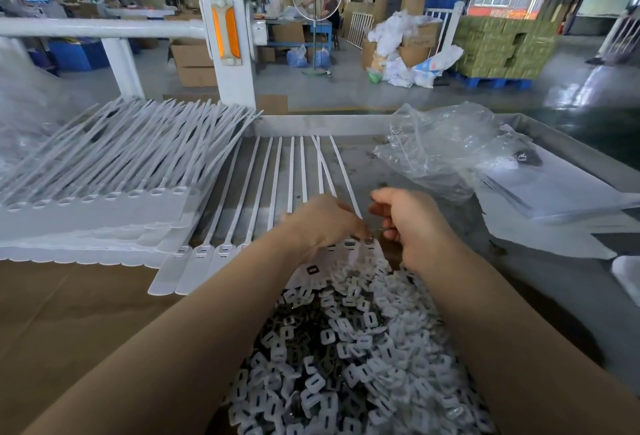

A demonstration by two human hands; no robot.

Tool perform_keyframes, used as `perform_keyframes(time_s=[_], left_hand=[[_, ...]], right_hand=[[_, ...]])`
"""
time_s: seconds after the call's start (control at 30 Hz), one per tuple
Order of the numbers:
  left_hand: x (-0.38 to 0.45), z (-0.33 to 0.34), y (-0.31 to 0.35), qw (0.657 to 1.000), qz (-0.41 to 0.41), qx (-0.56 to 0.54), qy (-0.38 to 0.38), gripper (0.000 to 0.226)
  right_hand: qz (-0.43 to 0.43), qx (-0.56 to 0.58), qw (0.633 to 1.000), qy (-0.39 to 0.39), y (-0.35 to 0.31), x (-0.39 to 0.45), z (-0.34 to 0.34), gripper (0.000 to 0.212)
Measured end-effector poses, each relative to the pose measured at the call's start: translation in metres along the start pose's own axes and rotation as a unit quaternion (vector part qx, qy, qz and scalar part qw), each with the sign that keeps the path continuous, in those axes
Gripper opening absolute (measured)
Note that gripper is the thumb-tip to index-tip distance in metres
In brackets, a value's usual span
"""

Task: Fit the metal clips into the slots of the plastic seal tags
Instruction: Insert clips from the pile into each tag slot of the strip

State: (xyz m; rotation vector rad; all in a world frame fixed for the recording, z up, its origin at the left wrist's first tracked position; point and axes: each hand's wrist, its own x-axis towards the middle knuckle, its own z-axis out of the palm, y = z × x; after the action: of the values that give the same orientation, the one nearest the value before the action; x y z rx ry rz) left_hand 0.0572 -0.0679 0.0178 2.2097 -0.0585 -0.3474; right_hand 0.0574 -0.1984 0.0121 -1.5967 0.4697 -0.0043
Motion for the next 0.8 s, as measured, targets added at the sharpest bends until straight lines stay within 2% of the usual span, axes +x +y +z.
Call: perform_keyframes(time_s=[0.3, 0.8], left_hand=[[0.002, 0.005, -0.004, 0.999, 0.008, 0.031, 0.01, 0.02], [0.001, 0.001, 0.0, 0.999, 0.021, 0.032, -0.013, 0.013]], right_hand=[[-0.007, -0.023, 1.0, 0.001, -0.003, -0.008, 0.001, 0.018], [0.002, -0.041, 0.999, 0.006, -0.008, -0.018, 0.001, 0.019]])
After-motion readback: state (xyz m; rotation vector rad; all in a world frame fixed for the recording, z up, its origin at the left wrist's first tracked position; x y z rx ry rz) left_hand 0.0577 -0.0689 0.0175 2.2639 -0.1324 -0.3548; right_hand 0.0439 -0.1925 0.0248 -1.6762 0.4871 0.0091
